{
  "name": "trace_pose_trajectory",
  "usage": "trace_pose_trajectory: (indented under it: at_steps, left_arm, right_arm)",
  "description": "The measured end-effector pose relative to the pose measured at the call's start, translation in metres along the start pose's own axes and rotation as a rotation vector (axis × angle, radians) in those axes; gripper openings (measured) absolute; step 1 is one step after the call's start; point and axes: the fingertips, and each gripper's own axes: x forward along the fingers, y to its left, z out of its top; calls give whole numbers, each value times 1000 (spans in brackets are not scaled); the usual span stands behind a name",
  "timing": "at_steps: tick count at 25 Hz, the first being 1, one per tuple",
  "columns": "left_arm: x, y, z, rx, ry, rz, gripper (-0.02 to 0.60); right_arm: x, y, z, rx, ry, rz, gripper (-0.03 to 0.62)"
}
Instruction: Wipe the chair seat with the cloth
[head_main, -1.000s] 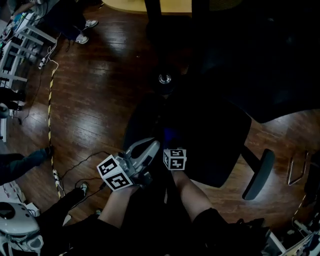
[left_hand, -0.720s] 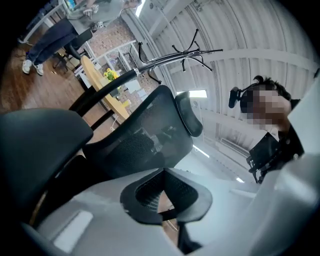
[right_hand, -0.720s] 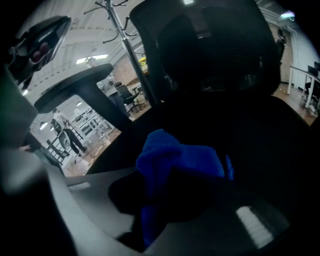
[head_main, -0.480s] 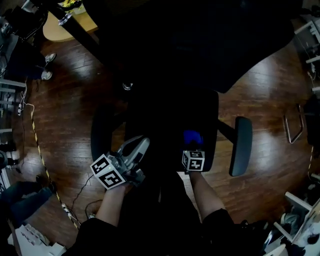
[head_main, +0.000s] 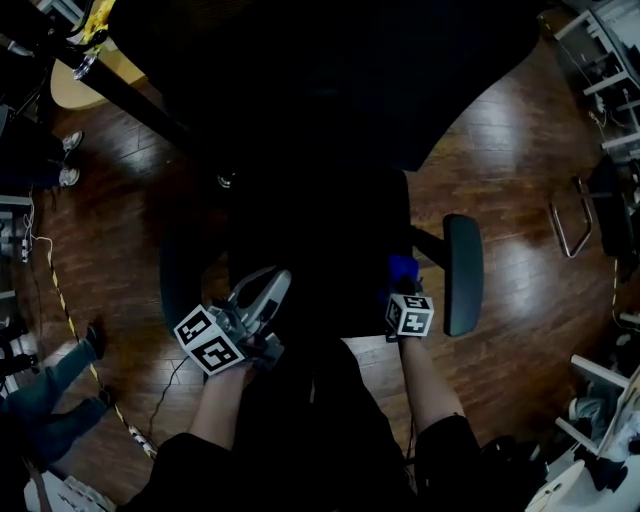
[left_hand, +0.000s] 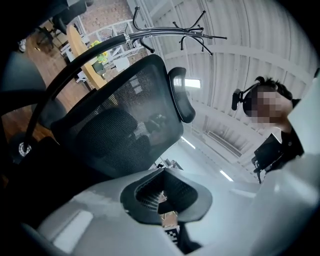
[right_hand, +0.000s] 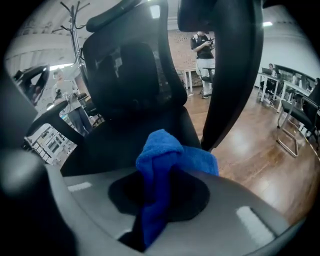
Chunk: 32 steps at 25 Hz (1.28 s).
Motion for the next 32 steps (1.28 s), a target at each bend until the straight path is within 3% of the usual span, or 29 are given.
trace_pose_trajectory:
  at_steps: [3,5,14,19,27,32]
  left_arm:
    - [-10,5,8,2,-23,12,-12]
    - [-23,9,15,8,-49,24,-12]
    - [-102,26,58,33,-233,166,-12]
    - [-141,30,74,44,-298,221,-12]
    - [-161,34,71,40,-318,246,-12]
    - [-148,33,67,34,-269,214,-12]
  right_arm:
    - [-1,13,1,-11,-9,38,66]
    - [2,46,0,-34,-23,110,66]
    - [36,295,-37,-108,86,541,66]
    - [48,382,-65,-149,161,615,66]
    - [51,413,-92,-331,165,656,66]
    - [49,381,-89,-360,155,576,66]
